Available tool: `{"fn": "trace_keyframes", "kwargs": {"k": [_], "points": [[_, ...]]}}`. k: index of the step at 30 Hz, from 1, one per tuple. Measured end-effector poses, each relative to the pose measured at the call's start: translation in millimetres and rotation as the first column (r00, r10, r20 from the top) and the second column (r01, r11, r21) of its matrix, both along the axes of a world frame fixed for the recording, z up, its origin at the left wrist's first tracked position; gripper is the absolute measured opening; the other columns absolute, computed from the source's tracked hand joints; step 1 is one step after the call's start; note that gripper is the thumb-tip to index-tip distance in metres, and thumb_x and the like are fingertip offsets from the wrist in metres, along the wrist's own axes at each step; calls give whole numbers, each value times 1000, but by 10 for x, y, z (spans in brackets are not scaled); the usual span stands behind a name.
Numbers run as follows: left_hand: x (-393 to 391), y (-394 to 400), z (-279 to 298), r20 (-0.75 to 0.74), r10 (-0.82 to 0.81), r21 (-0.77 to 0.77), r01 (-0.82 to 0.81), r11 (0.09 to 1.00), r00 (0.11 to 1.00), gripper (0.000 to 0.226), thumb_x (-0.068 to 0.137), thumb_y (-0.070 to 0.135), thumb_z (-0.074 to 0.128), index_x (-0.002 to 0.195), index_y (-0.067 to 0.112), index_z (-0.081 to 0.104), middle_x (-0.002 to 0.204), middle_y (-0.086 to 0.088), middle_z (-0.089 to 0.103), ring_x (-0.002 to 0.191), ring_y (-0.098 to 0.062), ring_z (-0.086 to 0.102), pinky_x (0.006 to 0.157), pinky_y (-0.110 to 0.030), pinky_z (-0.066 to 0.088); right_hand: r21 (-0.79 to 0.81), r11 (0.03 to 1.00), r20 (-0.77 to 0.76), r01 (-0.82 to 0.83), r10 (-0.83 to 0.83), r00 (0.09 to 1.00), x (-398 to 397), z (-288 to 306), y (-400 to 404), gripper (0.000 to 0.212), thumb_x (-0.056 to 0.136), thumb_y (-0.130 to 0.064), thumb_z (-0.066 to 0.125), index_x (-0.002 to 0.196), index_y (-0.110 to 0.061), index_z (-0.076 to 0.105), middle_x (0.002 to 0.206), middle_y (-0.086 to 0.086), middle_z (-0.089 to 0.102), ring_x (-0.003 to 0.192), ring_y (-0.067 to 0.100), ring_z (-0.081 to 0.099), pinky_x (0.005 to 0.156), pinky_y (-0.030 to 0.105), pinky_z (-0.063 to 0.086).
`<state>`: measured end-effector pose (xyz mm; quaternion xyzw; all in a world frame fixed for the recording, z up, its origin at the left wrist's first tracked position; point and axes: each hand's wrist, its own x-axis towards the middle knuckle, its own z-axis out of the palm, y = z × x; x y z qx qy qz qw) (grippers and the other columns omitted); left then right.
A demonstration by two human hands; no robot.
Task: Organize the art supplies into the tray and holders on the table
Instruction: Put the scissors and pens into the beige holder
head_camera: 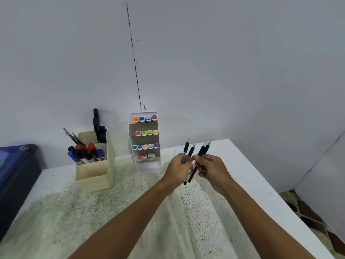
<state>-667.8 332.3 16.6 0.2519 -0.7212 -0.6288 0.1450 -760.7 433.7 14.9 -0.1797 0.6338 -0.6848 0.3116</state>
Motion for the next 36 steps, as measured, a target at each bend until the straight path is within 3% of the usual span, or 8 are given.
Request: {"fn": "trace_keyframes", "kwargs": {"k": [7,16,19,26,28,29,32,36], "points": [[114,-71,58,140,-156,-192,181,965,978,81,84,5,57,149,21,11,105,-3,56,73,-17,56,61,-27,44,-51,992,26,-113,114,993,89,17,-97,15,93,-9,61,88,-5,74,60,6,50,54,14,42,59,31,39],[128,-152,110,298,-250,-315,342,885,921,105,81,10,61,153,18,-15,147,-6,40,123,-22,50,98,-39,50,-74,986,-8,-147,147,989,134,8,-95,11,88,-11,66,90,0,66,57,3,53,52,14,45,48,23,40],[107,-141,117,342,-214,-358,338,870,915,101,81,20,63,154,17,-7,146,-8,39,125,-25,47,98,-39,48,-61,989,-19,-134,134,991,134,10,-94,13,90,-8,63,101,0,65,59,2,55,52,13,46,49,23,40],[117,-39,91,401,10,-638,271,720,916,71,71,65,46,130,27,43,117,-6,54,108,-28,55,81,-36,44,-35,999,-39,-38,37,999,80,50,-16,21,93,-10,61,73,-6,63,58,10,47,52,16,43,56,28,44],[122,-69,80,277,-72,-327,164,931,958,62,79,64,48,128,25,49,115,-6,60,96,-23,60,79,-34,45,-77,997,16,29,-28,999,31,90,38,20,93,-11,60,74,-7,59,56,5,47,50,15,41,54,27,40],[123,-75,85,172,-85,16,84,996,981,51,88,58,49,124,22,53,112,-8,63,90,-23,62,79,-36,49,-103,993,44,64,-60,997,26,104,48,19,94,-11,59,75,-8,57,56,3,48,50,14,42,53,26,39],[62,-46,-9,-33,59,749,-14,663,998,49,97,46,48,121,4,56,106,-21,65,88,-33,65,76,-46,56,-160,978,66,133,-124,990,115,136,-4,18,97,-11,55,78,-11,57,61,1,55,57,13,54,59,27,45],[-26,71,-61,-119,197,852,-2,524,973,44,98,38,46,116,0,58,102,-23,69,92,-36,68,81,-51,56,-190,960,8,205,-207,978,259,182,-56,18,97,-12,52,86,-7,65,78,3,70,75,16,66,75,32,52]]}}
